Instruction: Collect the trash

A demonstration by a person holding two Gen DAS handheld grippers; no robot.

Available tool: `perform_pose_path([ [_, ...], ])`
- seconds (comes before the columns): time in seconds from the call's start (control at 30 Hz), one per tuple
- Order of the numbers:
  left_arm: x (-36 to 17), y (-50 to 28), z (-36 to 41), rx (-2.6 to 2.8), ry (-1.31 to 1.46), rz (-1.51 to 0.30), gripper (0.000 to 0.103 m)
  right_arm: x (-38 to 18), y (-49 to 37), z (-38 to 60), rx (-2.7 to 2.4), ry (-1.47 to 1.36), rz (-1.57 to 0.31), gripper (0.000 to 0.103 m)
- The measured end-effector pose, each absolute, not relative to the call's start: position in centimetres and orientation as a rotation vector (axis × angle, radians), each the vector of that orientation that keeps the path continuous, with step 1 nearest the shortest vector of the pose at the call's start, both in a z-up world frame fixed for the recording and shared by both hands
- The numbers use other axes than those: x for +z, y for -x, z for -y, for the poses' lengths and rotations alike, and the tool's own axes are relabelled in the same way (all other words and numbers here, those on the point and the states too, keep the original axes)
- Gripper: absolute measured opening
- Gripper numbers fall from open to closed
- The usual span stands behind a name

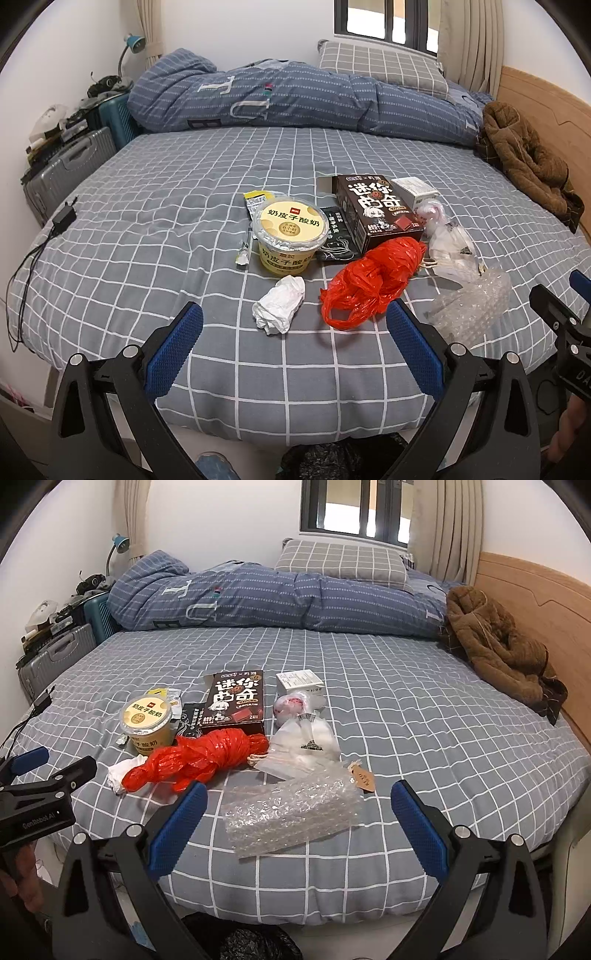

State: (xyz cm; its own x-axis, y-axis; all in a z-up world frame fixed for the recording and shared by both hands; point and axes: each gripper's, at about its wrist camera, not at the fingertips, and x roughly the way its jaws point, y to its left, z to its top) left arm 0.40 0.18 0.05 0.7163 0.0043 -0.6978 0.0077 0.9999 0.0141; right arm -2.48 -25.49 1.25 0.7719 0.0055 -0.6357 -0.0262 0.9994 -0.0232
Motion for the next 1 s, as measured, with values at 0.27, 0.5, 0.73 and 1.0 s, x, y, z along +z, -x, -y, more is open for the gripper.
perform_pose_path([
  [0.27,0.05,-0.4,-0.22,-0.003,-0.009,-0.773,0.097,1.08,2.25,25.61,0.016,0.027,-0.69,0.096],
  [0.5,0.06,-0.35,-0.29,-0.002,-0.006,-0.774,0.097,1.01,2.25,25.62,0.015,0.031,-0.686,0.096],
  [0.73,0.08,-0.35,-0.32,-0.002,-0.008,-0.774,0.097,1.09,2.28,25.54,0.022,0.035,-0.683,0.096],
  [1.0,0.08,-0.35,-0.35,-0.001,-0.008,-0.774,0.097,1.2,2.36,25.36,0.025,0.041,-0.681,0.096],
])
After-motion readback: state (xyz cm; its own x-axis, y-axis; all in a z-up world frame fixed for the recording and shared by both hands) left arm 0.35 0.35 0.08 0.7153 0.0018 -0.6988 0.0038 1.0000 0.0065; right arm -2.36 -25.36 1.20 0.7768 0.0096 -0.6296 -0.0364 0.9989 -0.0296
